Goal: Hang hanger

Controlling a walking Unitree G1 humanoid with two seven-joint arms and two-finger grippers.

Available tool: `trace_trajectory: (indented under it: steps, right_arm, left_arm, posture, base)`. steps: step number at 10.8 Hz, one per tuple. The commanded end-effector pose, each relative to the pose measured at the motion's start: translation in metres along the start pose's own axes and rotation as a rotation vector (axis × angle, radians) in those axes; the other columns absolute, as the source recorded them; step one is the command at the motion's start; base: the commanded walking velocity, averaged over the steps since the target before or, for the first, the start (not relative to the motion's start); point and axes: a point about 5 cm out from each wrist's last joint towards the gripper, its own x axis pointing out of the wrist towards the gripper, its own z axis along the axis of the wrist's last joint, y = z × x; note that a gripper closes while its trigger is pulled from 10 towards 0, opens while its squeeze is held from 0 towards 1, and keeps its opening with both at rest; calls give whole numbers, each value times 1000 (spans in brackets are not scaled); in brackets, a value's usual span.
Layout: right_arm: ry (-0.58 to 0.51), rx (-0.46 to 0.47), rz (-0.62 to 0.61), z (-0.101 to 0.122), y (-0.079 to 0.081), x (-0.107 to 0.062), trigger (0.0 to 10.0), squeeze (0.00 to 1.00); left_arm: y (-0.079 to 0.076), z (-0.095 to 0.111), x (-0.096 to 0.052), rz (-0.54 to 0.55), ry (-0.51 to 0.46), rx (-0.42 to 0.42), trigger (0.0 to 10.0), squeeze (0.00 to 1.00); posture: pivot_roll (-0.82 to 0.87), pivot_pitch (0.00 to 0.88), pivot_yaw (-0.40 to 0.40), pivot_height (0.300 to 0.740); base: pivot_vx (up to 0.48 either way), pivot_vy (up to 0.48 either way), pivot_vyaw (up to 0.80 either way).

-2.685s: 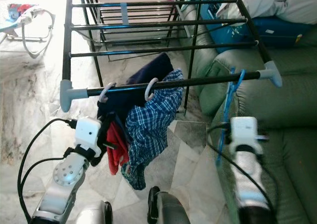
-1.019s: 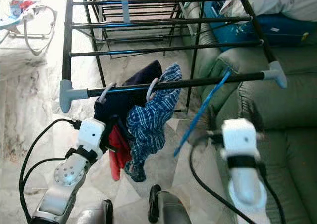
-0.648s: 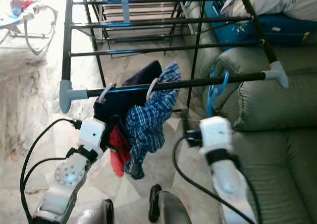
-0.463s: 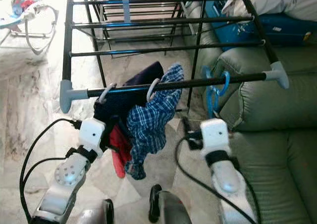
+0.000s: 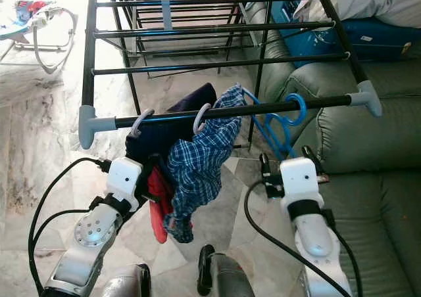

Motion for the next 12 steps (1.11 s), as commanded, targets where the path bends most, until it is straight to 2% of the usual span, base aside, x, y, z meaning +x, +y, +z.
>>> trace_trajectory:
  steps: [1,2,3,4,5,6,7,9,11,12]
  right_arm:
    - [49,-10,3,-11,-8,-1,10000,0]
    - [118,-70,83,-26,-21,10,10000,0]
    - [146,-84,86,-32,-31,16,10000,0]
    - [160,-136,97,-36,-47,24,10000,0]
    - [167,-149,114,-37,-58,30,3059,0]
    - [182,-156,147,-39,-62,34,1020,0]
    - [189,-172,213,-42,-62,38,39,0]
    - [211,-137,253,-45,-64,44,0,0]
    - [179,-39,254,-41,-66,47,0,0]
    - [168,-40,262,-40,-67,48,0,0]
  left_arm:
    - [-2,-2,-1,-13,16,1,10000,0]
    - [-2,-3,-1,-14,17,1,10000,0]
    - [-2,-2,-1,-16,16,2,10000,0]
    - [-2,-2,0,-18,12,11,10000,0]
    - [-2,-2,-1,-13,14,11,10000,0]
    - [-2,-2,-2,-11,16,11,10000,0]
    - [-3,-2,-2,-13,16,10,10000,0]
    - [-3,-2,-1,-14,15,11,10000,0]
    - [-3,-2,-1,-7,14,10,10000,0]
    - [-2,-2,-3,-5,17,9,10000,0]
  posture:
    - [-64,199,-43,740]
    - [-67,198,-43,740]
    - [-62,194,-43,740]
    - [-57,194,-43,740]
    - [-51,196,-45,740]
    - [-51,197,-44,740]
    - [-50,199,-43,740]
    - [-52,198,-45,740]
    - [-49,203,-48,740]
    - [-48,207,-48,740]
  base:
    - [0,0,0]
    - [0,0,0]
    - [0,0,0]
    - [0,0,0]
    - [0,0,0]
    - [0,0,0]
    - [0,0,0]
    - [0,0,0]
    - [0,0,0]
    - [0,0,0]
